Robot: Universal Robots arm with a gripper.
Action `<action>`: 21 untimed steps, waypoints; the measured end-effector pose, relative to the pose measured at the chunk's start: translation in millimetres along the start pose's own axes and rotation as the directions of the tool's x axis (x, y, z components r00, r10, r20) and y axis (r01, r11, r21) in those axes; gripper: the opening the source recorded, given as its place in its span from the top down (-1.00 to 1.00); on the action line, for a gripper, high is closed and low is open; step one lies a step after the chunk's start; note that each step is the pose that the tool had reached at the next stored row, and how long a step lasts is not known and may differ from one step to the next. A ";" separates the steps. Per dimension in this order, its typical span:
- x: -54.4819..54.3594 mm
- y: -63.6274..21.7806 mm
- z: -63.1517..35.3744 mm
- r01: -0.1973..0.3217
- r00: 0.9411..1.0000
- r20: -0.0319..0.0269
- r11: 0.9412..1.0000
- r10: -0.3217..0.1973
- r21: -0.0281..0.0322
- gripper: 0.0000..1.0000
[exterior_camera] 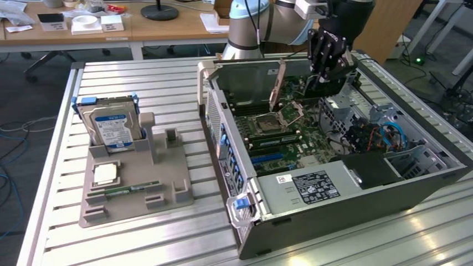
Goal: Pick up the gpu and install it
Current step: 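Insert the gpu into the slot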
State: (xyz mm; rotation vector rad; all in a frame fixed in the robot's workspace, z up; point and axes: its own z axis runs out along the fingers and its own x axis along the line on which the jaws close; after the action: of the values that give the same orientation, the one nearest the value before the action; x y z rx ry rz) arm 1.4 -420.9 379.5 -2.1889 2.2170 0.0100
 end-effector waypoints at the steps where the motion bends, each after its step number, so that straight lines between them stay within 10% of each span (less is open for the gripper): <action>1: 0.0 0.0 0.0 0.000 1.000 0.000 1.000 0.000 0.000 0.48; 21: 0.4 1.1 16.8 0.000 1.000 0.000 1.000 0.000 0.000 0.48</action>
State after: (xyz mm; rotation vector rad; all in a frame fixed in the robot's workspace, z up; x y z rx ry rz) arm 0.5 -420.9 362.7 -2.1889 2.2171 0.0100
